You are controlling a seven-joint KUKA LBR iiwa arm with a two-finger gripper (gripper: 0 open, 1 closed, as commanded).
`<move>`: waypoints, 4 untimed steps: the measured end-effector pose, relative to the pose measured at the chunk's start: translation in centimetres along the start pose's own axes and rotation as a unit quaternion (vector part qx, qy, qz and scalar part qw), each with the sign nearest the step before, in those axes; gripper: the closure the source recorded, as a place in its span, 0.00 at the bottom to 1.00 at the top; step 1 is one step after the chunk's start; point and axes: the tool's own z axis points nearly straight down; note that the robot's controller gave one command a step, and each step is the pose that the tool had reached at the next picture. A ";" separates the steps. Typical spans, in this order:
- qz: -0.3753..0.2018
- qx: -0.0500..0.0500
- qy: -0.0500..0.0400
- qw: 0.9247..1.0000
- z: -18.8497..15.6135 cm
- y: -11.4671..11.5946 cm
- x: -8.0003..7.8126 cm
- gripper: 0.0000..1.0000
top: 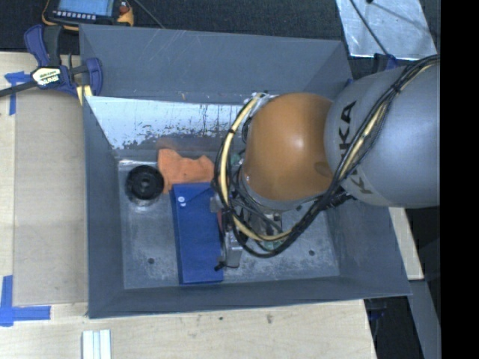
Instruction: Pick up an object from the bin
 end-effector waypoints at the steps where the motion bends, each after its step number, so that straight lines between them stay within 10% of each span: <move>1: 0.001 -0.001 -0.004 1.000 -0.4 0.0 -0.2 0.00; 3: -0.030 0.000 -0.004 1.000 -2.5 -6.0 -2.6 0.00; 4: -0.019 0.000 -0.005 1.000 -2.3 -3.5 -7.7 0.00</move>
Offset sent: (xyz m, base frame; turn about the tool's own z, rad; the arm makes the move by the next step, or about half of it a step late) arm 0.0590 -0.0652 0.0287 -0.1770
